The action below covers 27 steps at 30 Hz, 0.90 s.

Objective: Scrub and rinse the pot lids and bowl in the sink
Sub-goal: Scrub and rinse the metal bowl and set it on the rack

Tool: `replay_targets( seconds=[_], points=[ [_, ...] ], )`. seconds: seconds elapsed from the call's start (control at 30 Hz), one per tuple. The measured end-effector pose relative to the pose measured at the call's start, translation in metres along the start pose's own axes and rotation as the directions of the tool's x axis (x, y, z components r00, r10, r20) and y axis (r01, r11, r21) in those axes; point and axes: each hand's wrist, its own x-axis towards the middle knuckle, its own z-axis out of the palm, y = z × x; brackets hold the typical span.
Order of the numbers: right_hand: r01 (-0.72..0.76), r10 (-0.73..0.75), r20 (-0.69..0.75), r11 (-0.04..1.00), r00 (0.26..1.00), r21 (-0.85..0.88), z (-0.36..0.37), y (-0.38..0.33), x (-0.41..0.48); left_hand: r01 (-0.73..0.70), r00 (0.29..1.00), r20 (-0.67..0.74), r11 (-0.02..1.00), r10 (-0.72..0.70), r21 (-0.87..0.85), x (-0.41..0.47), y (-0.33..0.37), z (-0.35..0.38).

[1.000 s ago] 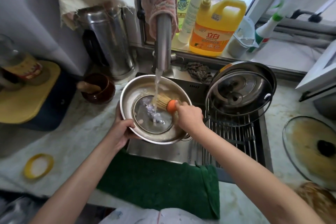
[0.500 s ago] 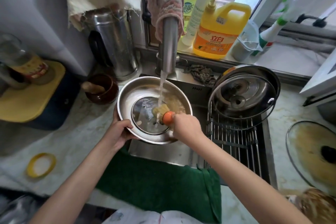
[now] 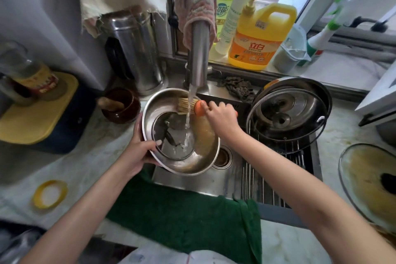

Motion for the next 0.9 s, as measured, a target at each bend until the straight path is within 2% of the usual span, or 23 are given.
replay_targets(
  seconds=[0.13,0.2,0.27,0.37,0.43,0.5,0.57,0.67,0.73,0.77,0.8,0.83,0.87,0.9],
  points=[
    [-0.069,0.078,0.243,0.997,0.967,-0.044,0.008,-0.001,-0.014,-0.042,0.998,-0.047,0.999,0.042,-0.014,0.003,-0.001,0.007],
    [-0.064,0.068,0.416,0.998,0.907,-0.025,0.006,-0.014,-0.029,-0.057,0.996,-0.067,0.998,0.055,-0.028,0.008,-0.006,0.014],
    [-0.026,-0.012,0.532,0.998,0.846,0.064,-0.001,-0.027,-0.047,-0.072,0.994,-0.086,0.997,0.071,-0.004,0.013,-0.012,0.022],
    [0.003,-0.162,0.527,0.957,0.834,0.29,-0.018,-0.038,-0.071,-0.056,0.995,-0.082,0.996,0.062,0.07,0.014,-0.017,0.032],
    [-0.037,-0.219,0.507,0.894,0.834,0.447,-0.025,-0.036,-0.071,-0.032,0.996,-0.082,0.995,0.04,0.094,0.015,-0.017,0.035],
    [-0.09,-0.254,0.538,0.842,0.804,0.532,-0.023,-0.029,-0.065,-0.025,0.996,-0.081,0.996,0.032,0.085,0.019,-0.018,0.03],
    [-0.154,-0.204,0.605,0.86,0.77,0.486,-0.008,-0.024,-0.059,-0.021,0.996,-0.086,0.998,0.027,0.066,0.021,-0.018,0.023],
    [-0.354,0.071,0.647,0.879,0.759,0.319,0.015,-0.009,-0.049,0.004,0.998,-0.057,0.996,0.001,0.093,0.016,-0.012,0.015],
    [-0.4,0.213,0.543,0.881,0.812,0.253,0.022,0.005,-0.042,0.03,0.999,-0.016,0.99,-0.029,0.135,0.009,-0.012,0.013],
    [-0.337,0.216,0.441,0.916,0.871,0.218,0.023,0.01,-0.037,0.039,0.999,0.001,0.987,-0.04,0.155,0.006,-0.014,0.012],
    [-0.233,0.186,0.268,0.959,0.945,0.158,0.023,0.014,-0.031,0.044,0.999,0.017,0.984,-0.047,0.171,0.004,-0.016,0.012],
    [-0.131,0.126,0.07,0.989,0.989,0.072,0.025,0.017,-0.028,0.047,0.998,0.028,0.983,-0.053,0.179,0.004,-0.02,0.013],
    [-0.046,0.044,-0.126,0.999,0.991,-0.012,0.021,0.014,-0.019,0.039,0.999,0.015,0.984,-0.042,0.175,0.001,-0.017,0.009],
    [0.037,-0.06,-0.309,0.996,0.949,-0.08,0.021,0.015,-0.013,0.043,0.999,0.018,0.983,-0.047,0.178,0.001,-0.017,0.01]
  ],
)
